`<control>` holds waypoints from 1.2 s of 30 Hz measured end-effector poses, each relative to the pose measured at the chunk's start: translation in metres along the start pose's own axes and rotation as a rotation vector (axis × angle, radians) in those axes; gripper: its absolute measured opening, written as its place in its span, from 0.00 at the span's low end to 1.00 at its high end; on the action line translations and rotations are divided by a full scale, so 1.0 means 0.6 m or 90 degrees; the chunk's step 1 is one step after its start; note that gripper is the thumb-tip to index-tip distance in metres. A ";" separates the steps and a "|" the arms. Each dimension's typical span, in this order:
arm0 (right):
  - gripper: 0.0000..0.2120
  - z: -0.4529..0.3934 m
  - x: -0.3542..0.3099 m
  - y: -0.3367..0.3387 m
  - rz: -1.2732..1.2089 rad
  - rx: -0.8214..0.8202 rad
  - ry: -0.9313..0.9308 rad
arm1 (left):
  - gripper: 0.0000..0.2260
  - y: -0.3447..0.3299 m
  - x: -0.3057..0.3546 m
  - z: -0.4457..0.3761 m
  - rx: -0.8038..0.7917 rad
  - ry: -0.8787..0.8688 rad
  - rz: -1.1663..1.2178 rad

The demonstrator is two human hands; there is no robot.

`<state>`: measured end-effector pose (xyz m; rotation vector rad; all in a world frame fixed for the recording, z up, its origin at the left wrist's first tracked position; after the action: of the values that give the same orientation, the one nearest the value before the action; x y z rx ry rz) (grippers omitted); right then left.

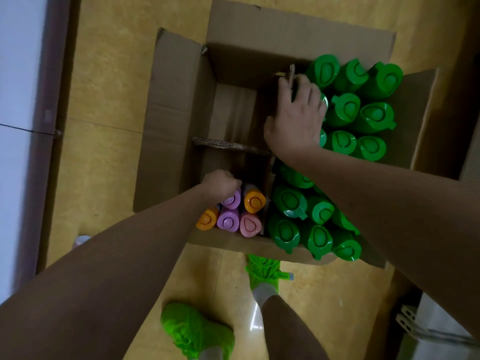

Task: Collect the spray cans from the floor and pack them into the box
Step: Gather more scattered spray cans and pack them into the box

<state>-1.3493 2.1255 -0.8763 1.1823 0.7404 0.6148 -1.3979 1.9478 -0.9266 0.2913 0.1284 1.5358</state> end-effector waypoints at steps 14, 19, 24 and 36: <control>0.30 0.150 -0.186 -0.052 0.028 -0.077 0.156 | 0.20 0.052 -0.185 0.075 0.457 -0.199 0.115; 0.30 0.214 -0.294 -0.080 0.023 -0.111 0.221 | 0.21 0.061 -0.327 0.106 0.530 -0.208 0.122; 0.31 0.288 -0.401 -0.125 0.032 -0.171 0.303 | 0.26 0.041 -0.501 0.111 0.543 -0.078 0.148; 0.34 0.519 -0.576 -0.272 0.174 -0.329 0.533 | 0.35 -0.168 -0.852 0.145 0.409 0.221 0.379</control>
<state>-1.3126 1.6347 -0.9060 0.5133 1.0311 1.4759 -1.2967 1.4296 -0.9210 0.6039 0.8839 2.1010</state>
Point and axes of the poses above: each hand's wrist, its own z-axis away from the middle knuckle, its own y-axis out of the back of the hand, x = y × z, the point moved 2 cm from there along -z, towards the middle knuckle, and after that the axes turned 10 degrees about y, right-handed, at the moved point
